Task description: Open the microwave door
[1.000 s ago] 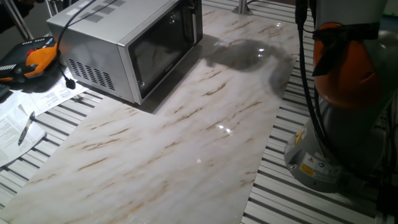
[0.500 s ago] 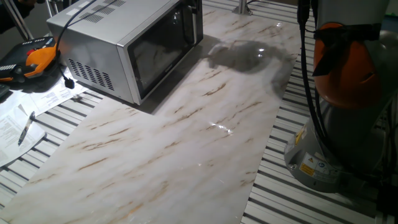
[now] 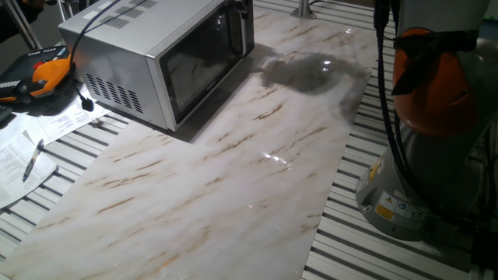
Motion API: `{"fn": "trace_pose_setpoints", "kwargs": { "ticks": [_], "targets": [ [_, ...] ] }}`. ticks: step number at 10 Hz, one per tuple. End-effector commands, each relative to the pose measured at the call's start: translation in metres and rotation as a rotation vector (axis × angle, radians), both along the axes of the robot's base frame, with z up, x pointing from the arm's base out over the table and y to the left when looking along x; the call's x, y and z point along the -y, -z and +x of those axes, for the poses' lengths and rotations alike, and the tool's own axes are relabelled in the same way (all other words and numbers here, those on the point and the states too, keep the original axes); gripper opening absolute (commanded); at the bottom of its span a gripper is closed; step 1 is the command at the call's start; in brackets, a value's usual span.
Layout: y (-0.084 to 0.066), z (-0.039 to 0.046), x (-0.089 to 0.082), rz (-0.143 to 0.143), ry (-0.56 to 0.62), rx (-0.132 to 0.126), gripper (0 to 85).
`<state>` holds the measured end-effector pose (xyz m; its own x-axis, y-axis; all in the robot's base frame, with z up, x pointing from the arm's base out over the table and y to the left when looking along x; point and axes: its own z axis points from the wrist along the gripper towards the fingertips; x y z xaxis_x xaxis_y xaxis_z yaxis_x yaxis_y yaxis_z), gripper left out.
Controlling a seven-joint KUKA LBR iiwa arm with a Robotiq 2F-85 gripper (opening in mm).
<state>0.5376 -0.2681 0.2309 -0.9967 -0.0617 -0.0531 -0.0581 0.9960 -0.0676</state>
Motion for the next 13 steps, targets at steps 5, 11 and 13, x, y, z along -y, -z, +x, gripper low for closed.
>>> {"fn": "trace_pose_setpoints", "kwargs": {
  "ticks": [5, 11, 13],
  "targets": [
    [-0.016, -0.0009, -0.008, -0.012, 0.059, 0.011, 51.0],
    [-0.029, 0.0078, 0.005, -0.021, 0.001, 0.048, 51.0],
    [-0.028, 0.0111, 0.009, -0.019, -0.019, 0.045, 51.0]
  ]
}}
